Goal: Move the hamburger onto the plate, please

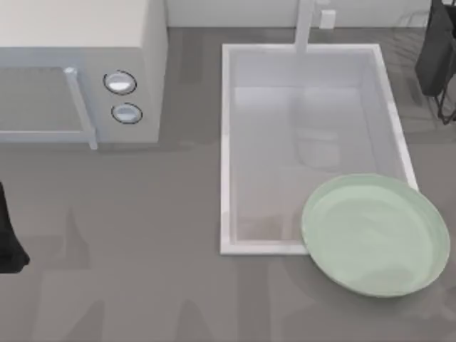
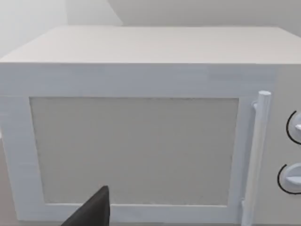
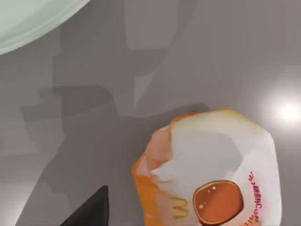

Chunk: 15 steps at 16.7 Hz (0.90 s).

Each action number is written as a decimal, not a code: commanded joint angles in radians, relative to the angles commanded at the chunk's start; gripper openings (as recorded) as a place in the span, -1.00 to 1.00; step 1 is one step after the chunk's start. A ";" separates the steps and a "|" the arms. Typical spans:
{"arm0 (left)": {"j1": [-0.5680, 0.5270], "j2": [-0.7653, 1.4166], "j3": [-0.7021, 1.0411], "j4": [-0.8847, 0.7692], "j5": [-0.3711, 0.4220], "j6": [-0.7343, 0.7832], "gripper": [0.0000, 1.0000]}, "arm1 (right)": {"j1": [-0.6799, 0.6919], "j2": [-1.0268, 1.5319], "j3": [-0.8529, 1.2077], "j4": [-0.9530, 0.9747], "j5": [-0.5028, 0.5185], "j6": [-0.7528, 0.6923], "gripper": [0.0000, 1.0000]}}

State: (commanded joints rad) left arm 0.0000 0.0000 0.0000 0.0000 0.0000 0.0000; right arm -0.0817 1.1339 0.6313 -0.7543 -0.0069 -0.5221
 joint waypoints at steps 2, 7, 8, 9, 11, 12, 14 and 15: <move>0.000 0.000 0.000 0.000 0.000 0.000 1.00 | -0.012 0.121 0.078 -0.086 0.001 -0.061 1.00; 0.000 0.000 0.000 0.000 0.000 0.000 1.00 | -0.028 0.296 0.195 -0.201 0.002 -0.147 1.00; 0.000 0.000 0.000 0.000 0.000 0.000 1.00 | -0.029 0.301 0.199 -0.205 0.002 -0.150 1.00; 0.000 0.000 0.000 0.000 0.000 0.000 1.00 | -0.029 0.301 0.199 -0.205 0.002 -0.150 1.00; 0.000 0.000 0.000 0.000 0.000 0.000 1.00 | -0.029 0.301 0.199 -0.205 0.002 -0.150 1.00; 0.000 0.000 0.000 0.000 0.000 0.000 1.00 | -0.024 0.298 0.196 -0.203 0.002 -0.148 1.00; 0.000 0.000 0.000 0.000 0.000 0.000 1.00 | -0.025 0.308 0.186 -0.187 0.002 -0.147 1.00; 0.000 0.000 0.000 0.000 0.000 0.000 1.00 | -0.025 0.320 0.174 -0.165 0.002 -0.146 1.00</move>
State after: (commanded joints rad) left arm 0.0000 0.0000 0.0000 0.0000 0.0000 0.0000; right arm -0.1065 1.4542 0.8049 -0.9188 -0.0045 -0.6681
